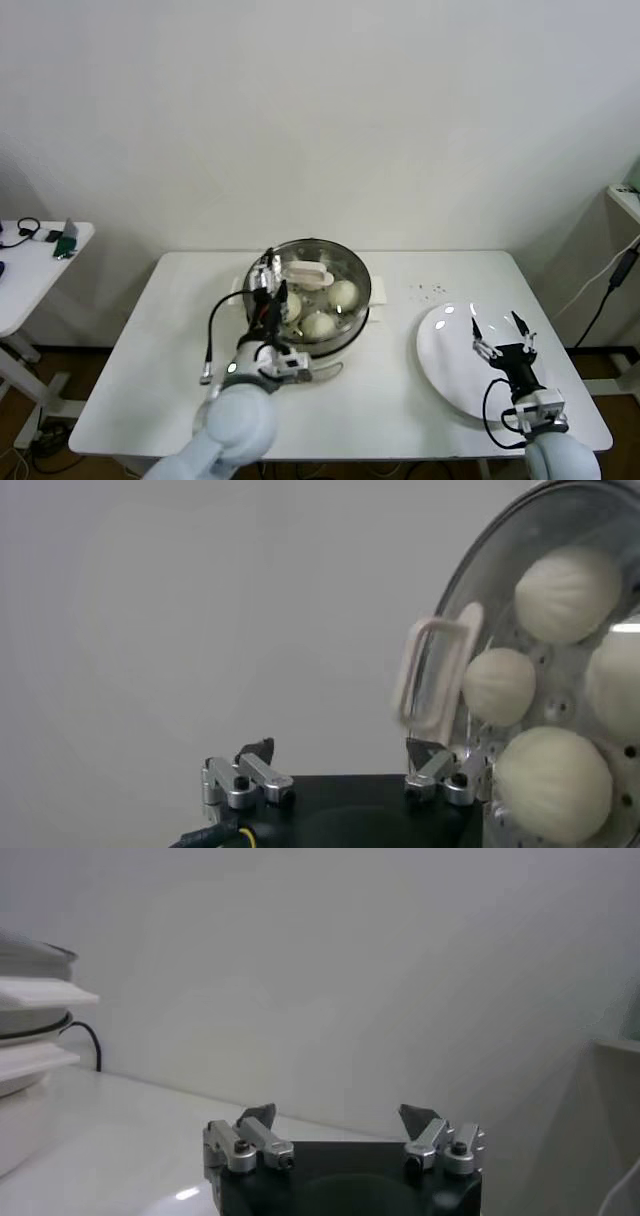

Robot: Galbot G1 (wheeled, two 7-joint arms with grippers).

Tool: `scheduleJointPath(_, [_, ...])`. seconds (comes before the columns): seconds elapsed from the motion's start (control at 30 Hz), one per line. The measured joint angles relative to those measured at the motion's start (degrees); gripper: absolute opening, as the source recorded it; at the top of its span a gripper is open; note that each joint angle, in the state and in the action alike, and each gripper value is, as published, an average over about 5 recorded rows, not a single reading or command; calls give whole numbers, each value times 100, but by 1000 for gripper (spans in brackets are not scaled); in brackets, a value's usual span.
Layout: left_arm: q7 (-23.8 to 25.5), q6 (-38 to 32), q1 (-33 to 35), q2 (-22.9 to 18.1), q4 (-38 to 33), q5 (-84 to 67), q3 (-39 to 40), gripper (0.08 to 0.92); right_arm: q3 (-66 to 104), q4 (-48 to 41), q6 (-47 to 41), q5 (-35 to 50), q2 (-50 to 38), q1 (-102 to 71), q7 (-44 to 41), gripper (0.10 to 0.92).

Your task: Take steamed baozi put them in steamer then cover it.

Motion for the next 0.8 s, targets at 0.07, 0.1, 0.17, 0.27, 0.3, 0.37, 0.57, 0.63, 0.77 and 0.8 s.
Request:
scheduleJointPath(0.07, [-234,0,153,60,-140,-361,-182,823,-14,11,0,7,-6,-3,-7,823])
scheduleJointPath(0.1, [-375,-2,230,81,-199,-577,-287,823,-22,20,0,11,-4,-7,-14,823])
scheduleJointPath(0.17, [-675,-43,390,100,-291,-1061,-535,823,-44,46,2,23,6,-22,-37,823])
scheduleJointPath(0.27, [-1064,-288,673,102,-381,-1876,-1019,823,-82,95,9,53,18,-61,-83,823])
scheduleJointPath(0.3, [-1162,-432,780,97,-400,-2159,-1201,823,-95,112,11,64,19,-75,-99,823])
scheduleJointPath(0.37, [-1311,-821,1012,65,-420,-2740,-1592,823,-121,149,12,91,13,-104,-134,823])
scheduleJointPath(0.57, [-1489,-2364,1754,-162,-266,-4446,-2797,823,-176,260,7,163,-51,-195,-230,823])
scheduleJointPath(0.63, [-1487,-2843,1983,-252,-153,-4955,-3156,823,-198,295,17,177,-79,-225,-255,823])
scheduleJointPath(0.77, [-1433,-3621,2347,-433,113,-5791,-3726,823,-238,345,54,217,-112,-262,-285,823])
scheduleJointPath(0.8, [-1412,-3771,2412,-476,183,-5952,-3838,823,-245,351,65,229,-114,-267,-291,823])
